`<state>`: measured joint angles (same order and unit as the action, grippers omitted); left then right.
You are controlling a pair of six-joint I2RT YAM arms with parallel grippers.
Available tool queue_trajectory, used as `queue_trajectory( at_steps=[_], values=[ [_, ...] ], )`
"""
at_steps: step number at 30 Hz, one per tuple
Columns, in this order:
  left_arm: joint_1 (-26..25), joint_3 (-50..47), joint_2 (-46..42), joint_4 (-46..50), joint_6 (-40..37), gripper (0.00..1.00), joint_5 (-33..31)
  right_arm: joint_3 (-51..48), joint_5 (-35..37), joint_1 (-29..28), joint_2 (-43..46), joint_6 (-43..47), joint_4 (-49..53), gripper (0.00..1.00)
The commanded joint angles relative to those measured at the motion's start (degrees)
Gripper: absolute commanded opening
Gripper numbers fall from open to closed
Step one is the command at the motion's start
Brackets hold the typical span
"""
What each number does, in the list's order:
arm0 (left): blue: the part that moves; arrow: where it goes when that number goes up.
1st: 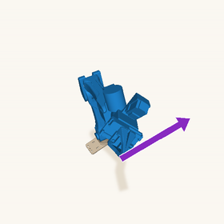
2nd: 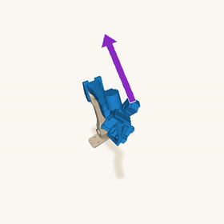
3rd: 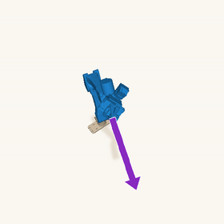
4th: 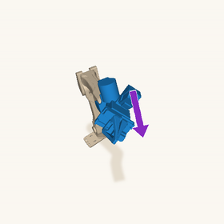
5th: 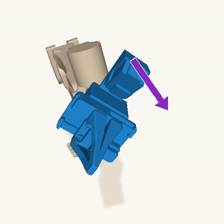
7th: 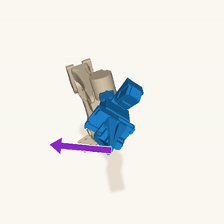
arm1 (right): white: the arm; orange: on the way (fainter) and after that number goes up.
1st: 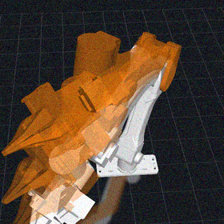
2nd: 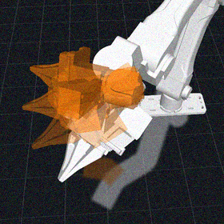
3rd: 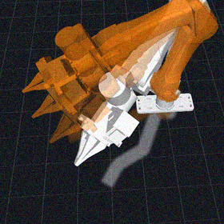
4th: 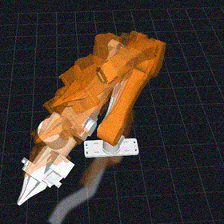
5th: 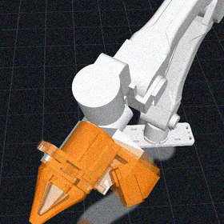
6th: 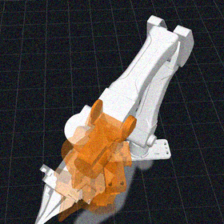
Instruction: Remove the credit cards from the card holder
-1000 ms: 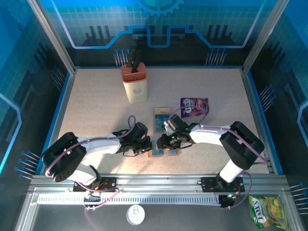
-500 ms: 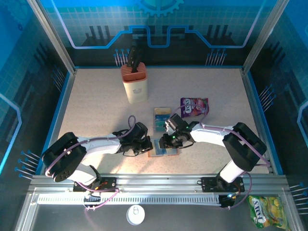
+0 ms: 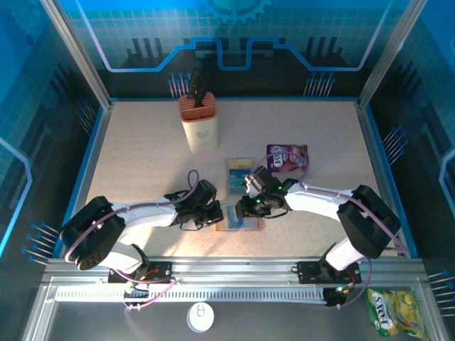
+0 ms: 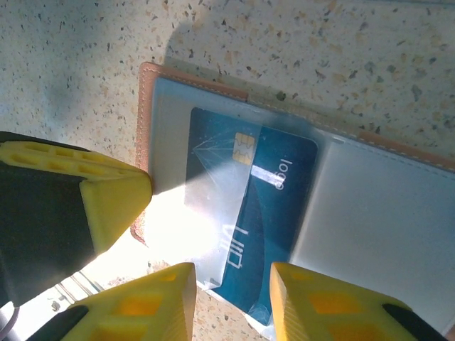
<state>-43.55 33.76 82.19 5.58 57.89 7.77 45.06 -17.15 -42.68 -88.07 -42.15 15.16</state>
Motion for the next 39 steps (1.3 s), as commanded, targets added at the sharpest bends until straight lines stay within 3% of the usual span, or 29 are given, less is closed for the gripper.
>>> queue_trajectory(
  at_steps=[1, 17, 39],
  values=[
    [0.3, 2.2, -1.8, 1.8, -1.6, 0.00, 1.0, -0.5, -2.5, 0.9, -0.4, -0.9, -2.0, 0.33],
    [0.2, 1.0, 0.1, 0.4, -0.5, 0.00, 1.3, -0.5, -4.8, -0.2, -5.5, -1.6, -4.4, 0.34],
    [-0.4, 2.4, 1.6, -2.2, -0.4, 0.00, 2.9, 0.6, -3.9, -0.3, -1.4, -0.3, 0.1, 0.34]
  ],
)
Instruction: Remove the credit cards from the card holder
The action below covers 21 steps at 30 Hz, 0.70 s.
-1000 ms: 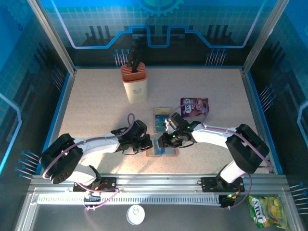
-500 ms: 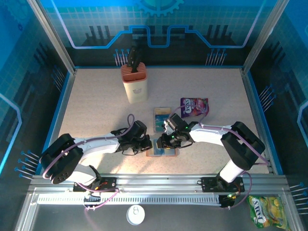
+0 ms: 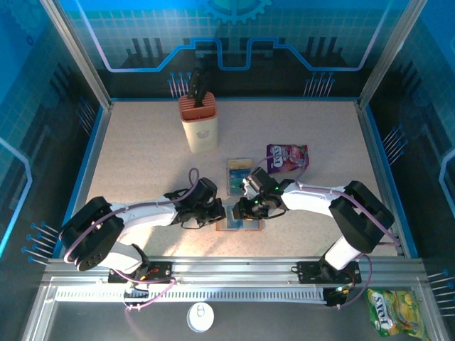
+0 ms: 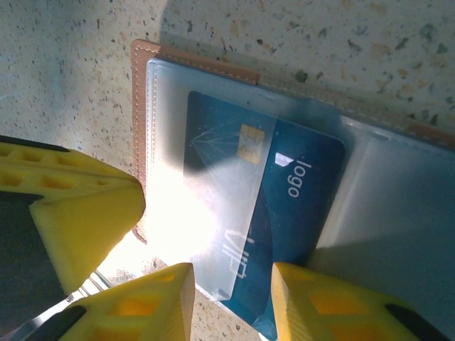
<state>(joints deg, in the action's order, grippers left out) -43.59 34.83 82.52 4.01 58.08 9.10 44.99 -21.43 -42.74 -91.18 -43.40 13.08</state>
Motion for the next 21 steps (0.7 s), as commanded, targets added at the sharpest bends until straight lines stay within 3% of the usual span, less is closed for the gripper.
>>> queue_trajectory(
  at_steps=[1, 21],
  values=[
    [-0.6, 1.5, 1.6, -0.8, -0.6, 0.00, 1.4, 0.7, 0.5, -0.2, 1.9, 1.1, 2.4, 0.34],
    [-1.0, 0.5, 3.5, 0.0, -0.1, 0.00, -0.1, 0.9, 2.2, 0.5, 1.7, 1.2, 3.7, 0.36]
  ],
)
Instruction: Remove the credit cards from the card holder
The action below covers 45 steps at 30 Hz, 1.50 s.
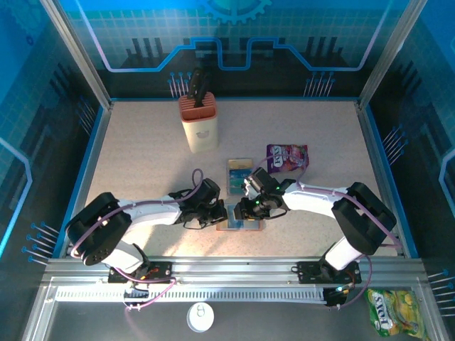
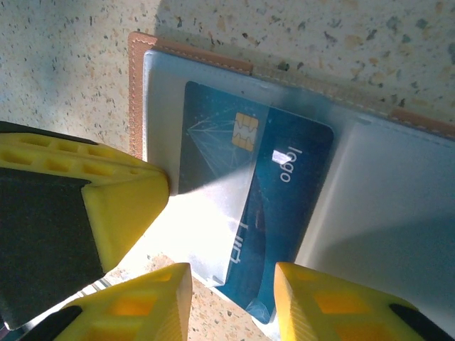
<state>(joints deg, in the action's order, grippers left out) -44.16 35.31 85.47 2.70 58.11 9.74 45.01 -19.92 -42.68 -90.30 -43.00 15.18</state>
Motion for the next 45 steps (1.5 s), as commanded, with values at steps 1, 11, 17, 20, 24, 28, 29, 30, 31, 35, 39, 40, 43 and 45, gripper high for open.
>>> queue_trajectory(
  at_steps=[1, 11, 17, 20, 24, 28, 29, 30, 31, 35, 39, 40, 43, 45],
  values=[
    [-0.4, -0.1, 0.5, 1.4, -0.1, 0.00, -0.9, 0.9, 0.6, 0.4, 1.2, 0.9, 1.6, 0.36],
    [-0.4, 0.2, 0.8, 1.6, 0.0, 0.00, -0.9, 0.1, 1.5, 1.3, 0.9, 0.9, 1.5, 0.36],
    [-0.4, 0.0, 0.5, 1.7, 0.0, 0.00, -1.0, -0.6, 0.4, 1.3, -0.5, 0.5, 0.0, 0.36],
    [-0.4, -0.2, 0.5, 1.6, 0.0, 0.00, -1.1, -0.7, 0.1, 1.2, -1.2, 0.4, -0.2, 0.36],
    [-0.4, -0.1, 0.4, 1.8, 0.0, 0.00, -1.0, -0.6, 0.0, 1.2, -2.2, 0.2, -0.7, 0.36],
    [-0.4, -0.2, 0.3, 1.8, 0.0, 0.00, -1.1, -1.0, -0.8, 1.2, -2.8, -0.2, -1.9, 0.36],
    [-0.5, -0.2, 0.3, 1.8, 0.0, 0.00, -1.1, -1.1, -1.2, 1.2, -2.8, -0.5, -2.3, 0.36],
    [-0.4, -0.2, 0.3, 1.9, 0.1, 0.00, -1.1, -1.4, -2.0, 1.3, -2.8, -0.8, -3.2, 0.36],
    [-0.4, -0.2, 0.2, 1.8, 0.0, 0.00, -1.1, -1.9, -2.8, 1.4, -2.7, -1.4, -4.3, 0.36],
    [-0.4, -0.2, 0.3, 1.8, 0.1, 0.00, -1.1, -3.9, -4.9, 1.7, -1.0, -3.9, -8.8, 0.35],
    [-0.4, -0.2, 0.4, 1.9, 0.0, 0.00, -1.1, -5.4, -5.3, 2.1, 0.4, -5.5, -10.9, 0.33],
    [-0.4, -0.2, 0.4, 2.0, 0.0, 0.00, -1.1, -5.7, -5.6, 2.3, 0.6, -5.8, -11.4, 0.32],
    [-0.5, -0.2, 0.4, 1.9, 0.1, 0.00, -1.2, -6.8, -6.2, 2.7, 1.3, -6.5, -13.0, 0.30],
    [-0.4, -0.3, 0.5, 1.9, 0.2, 0.00, -1.2, -7.0, -6.2, 2.9, 1.5, -6.6, -13.4, 0.29]
  ],
)
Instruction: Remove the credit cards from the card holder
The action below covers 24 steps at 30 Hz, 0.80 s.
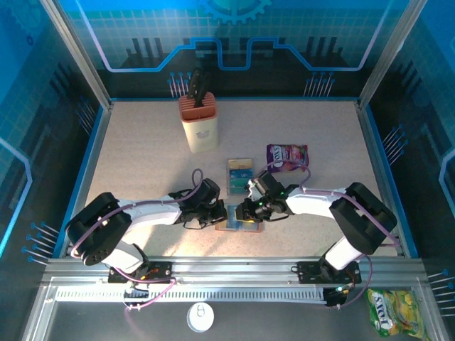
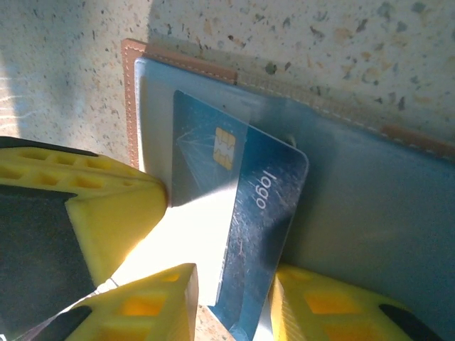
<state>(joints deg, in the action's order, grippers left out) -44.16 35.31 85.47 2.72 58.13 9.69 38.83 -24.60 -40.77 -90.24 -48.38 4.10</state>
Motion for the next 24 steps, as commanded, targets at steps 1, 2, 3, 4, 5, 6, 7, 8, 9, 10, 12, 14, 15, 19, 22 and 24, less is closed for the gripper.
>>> queue_trajectory(
  at_steps=[1, 2, 3, 4, 5, 6, 7, 8, 9, 10, 12, 14, 15, 19, 22, 24],
  values=[
    [-0.4, -0.3, 0.4, 1.8, 0.1, 0.00, -1.1, -1.0, -1.5, 1.2, 1.6, -1.2, -2.4, 0.27],
    [-0.4, -0.3, 0.4, 1.8, 0.1, 0.00, -1.1, -1.1, -1.5, 1.2, 1.5, -1.3, -2.6, 0.25],
    [-0.4, -0.3, 0.5, 2.0, 0.1, 0.00, -1.1, -1.3, -1.6, 1.3, 1.4, -1.3, -3.0, 0.24],
    [-0.4, -0.4, 0.4, 2.1, 0.1, 0.00, -1.1, -1.5, -1.7, 1.3, 1.3, -1.5, -3.3, 0.23],
    [-0.4, -0.4, 0.2, 2.1, 0.2, 0.00, -1.2, -1.5, -1.7, 1.3, 1.2, -1.6, -3.5, 0.22],
    [-0.5, -0.5, 0.1, 2.1, 0.2, 0.00, -1.2, -1.7, -1.9, 1.5, 1.1, -1.6, -3.6, 0.21],
    [-0.4, -0.6, 0.0, 2.2, 0.2, 0.00, -1.3, -1.8, -1.8, 1.5, 1.0, -1.7, -3.7, 0.20],
    [-0.4, -0.6, -0.2, 2.4, 0.2, 0.00, -1.3, -2.0, -1.7, 1.4, 0.9, -1.7, -3.9, 0.18],
    [-0.4, -0.7, -0.4, 2.5, 0.3, 0.00, -1.4, -2.2, -1.7, 1.4, 0.9, -1.8, -4.1, 0.15],
    [-0.4, -0.8, -0.6, 2.8, 0.3, 0.00, -1.5, -2.4, -1.8, 1.5, 1.0, -2.0, -4.3, 0.13],
    [-0.5, -0.7, -0.7, 3.1, 0.4, 0.00, -1.5, -2.8, -1.6, 1.5, 1.1, -2.3, -4.8, 0.12],
    [-0.4, -1.2, -1.2, 3.3, 0.7, 0.00, -1.7, -3.1, -1.4, 1.5, 1.2, -2.3, -4.9, 0.11],
    [-0.4, -1.4, -1.6, 3.4, 0.8, 0.00, -1.8, -3.2, -1.3, 1.5, 1.4, -2.3, -4.7, 0.10],
    [-0.4, -2.6, -3.2, 3.9, 1.1, 0.00, -2.4, -4.4, -0.9, 1.7, 3.0, -2.4, -4.2, 0.08],
    [-0.5, -3.5, -4.3, 4.1, 1.6, 0.00, -2.6, -5.8, -0.5, 1.9, 5.3, -2.4, -4.1, 0.06],
    [-0.5, -4.6, -5.3, 3.2, 2.4, 0.00, -2.7, -6.4, 0.2, 2.1, 7.5, -1.8, -2.6, 0.04]
  ],
)
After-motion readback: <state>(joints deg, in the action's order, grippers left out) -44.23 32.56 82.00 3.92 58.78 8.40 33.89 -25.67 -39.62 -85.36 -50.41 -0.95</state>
